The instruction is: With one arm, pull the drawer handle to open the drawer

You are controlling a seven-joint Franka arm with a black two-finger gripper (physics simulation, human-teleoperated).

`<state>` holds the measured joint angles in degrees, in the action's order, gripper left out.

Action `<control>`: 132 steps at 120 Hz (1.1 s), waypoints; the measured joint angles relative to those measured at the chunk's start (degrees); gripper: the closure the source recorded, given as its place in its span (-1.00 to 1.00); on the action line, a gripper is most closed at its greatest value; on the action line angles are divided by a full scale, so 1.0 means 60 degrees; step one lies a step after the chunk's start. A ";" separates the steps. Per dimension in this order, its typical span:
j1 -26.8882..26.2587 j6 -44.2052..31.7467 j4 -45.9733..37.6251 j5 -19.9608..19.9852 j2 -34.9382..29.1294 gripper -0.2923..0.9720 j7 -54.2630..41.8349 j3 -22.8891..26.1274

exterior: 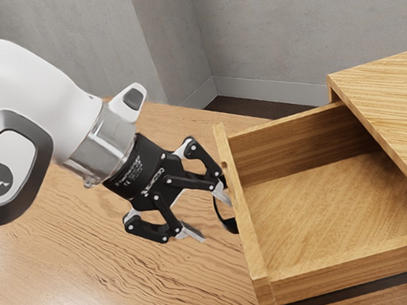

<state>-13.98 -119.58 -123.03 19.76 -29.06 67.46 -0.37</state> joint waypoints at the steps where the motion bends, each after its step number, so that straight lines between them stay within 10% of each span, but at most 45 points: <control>1: -0.0001 0.0004 -0.0009 0.0000 -0.0011 -0.05 -0.0002 -0.0001; 89: -0.0014 0.0442 -0.0221 -0.0130 -0.0925 -0.24 -0.0087 -0.0164; 105: 0.0088 0.1465 0.1374 -0.0762 -0.0753 -0.35 -0.0057 -0.0224; 132: 0.0122 0.4025 0.6639 -0.3299 0.2778 -0.47 -0.1444 -0.0178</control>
<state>-13.24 -95.43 -83.19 -0.04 -12.39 58.80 -1.44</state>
